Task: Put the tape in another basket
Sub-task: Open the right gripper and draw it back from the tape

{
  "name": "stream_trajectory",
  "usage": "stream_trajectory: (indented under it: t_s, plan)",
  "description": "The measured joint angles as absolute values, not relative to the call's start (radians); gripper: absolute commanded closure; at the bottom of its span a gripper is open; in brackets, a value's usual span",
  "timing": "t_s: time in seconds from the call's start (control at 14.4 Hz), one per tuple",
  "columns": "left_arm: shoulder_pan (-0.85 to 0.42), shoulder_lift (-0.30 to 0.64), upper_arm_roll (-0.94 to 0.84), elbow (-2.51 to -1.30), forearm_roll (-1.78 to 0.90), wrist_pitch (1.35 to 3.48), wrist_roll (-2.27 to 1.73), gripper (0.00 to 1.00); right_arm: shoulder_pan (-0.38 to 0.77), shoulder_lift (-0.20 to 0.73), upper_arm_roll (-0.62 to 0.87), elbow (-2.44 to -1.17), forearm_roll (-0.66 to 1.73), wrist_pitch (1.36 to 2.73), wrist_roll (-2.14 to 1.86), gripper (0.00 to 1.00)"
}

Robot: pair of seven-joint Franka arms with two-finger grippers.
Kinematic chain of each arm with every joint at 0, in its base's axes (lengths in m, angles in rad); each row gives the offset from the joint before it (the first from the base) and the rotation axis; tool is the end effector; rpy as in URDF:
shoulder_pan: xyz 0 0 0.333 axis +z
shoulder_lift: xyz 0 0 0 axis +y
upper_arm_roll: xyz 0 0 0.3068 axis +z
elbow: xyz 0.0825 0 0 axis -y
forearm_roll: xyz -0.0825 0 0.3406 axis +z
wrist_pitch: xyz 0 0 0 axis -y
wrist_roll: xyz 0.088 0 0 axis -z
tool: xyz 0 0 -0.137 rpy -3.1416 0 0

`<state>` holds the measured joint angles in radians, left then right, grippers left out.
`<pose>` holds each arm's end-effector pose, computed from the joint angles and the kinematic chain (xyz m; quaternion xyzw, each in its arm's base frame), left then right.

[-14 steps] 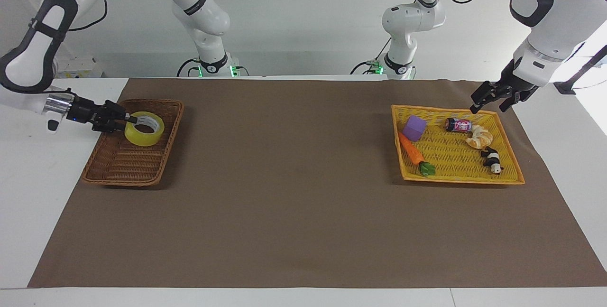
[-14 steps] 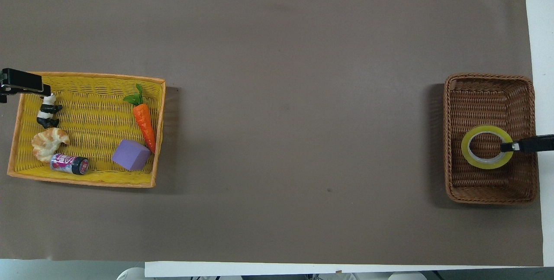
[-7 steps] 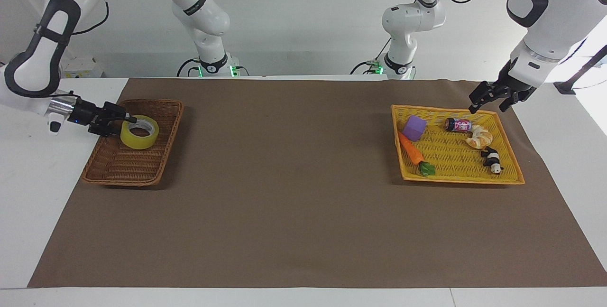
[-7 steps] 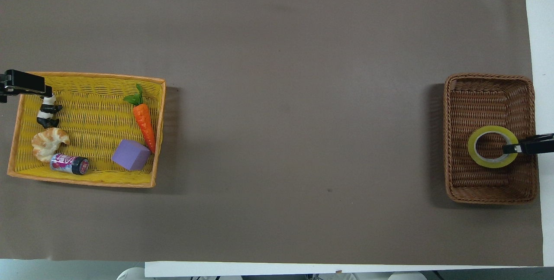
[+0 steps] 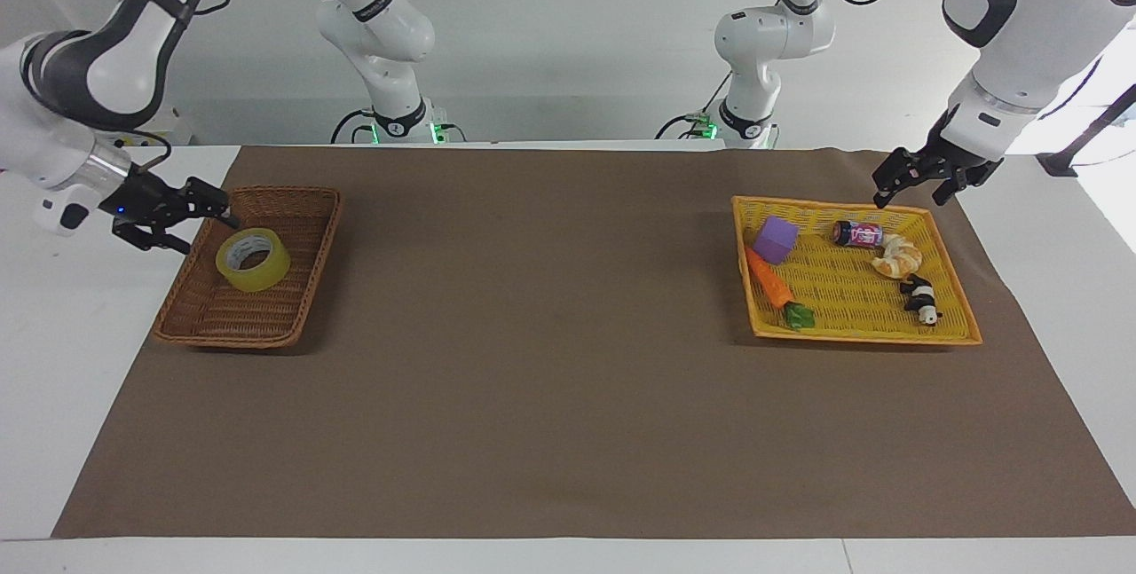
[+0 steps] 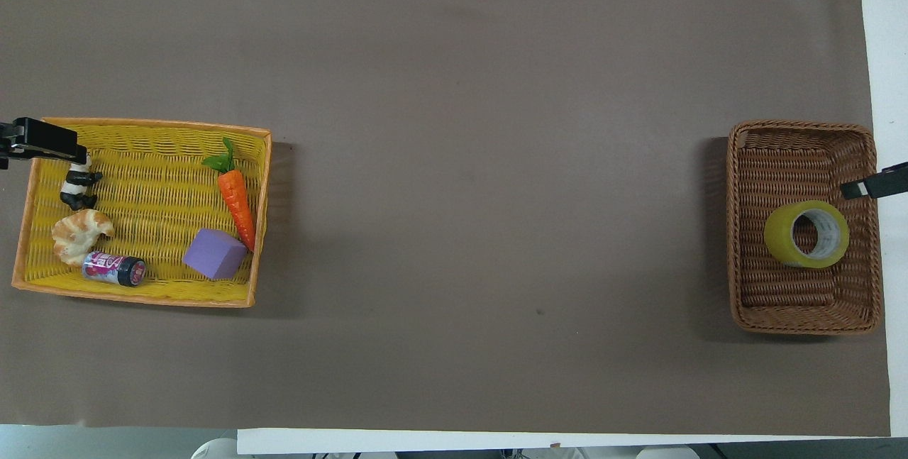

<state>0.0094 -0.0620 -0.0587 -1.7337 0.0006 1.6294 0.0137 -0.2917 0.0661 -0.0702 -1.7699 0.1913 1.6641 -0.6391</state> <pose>0.4920 -0.0249 0.5514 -0.9993 0.0314 0.0212 0.0025 0.4922 -0.1595 0.4762 -0.9848 -0.1201 0.0309 0.1214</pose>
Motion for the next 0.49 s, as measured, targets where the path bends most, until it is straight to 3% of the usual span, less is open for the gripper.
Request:
stream_trajectory:
  t_s: [0.21, 0.49]
  plan:
    - [0.002, -0.049, -0.058, -1.711, 0.01, 1.608, 0.014, 0.0, -0.214, -0.014, -0.067, -1.765, 0.113, 1.658, -0.437, 0.0]
    - [0.002, -0.042, -0.053, -1.698, 0.013, 1.607, 0.025, 0.0, -0.146, -0.061, -0.063, -1.665, -0.009, 1.51, -0.324, 0.0]
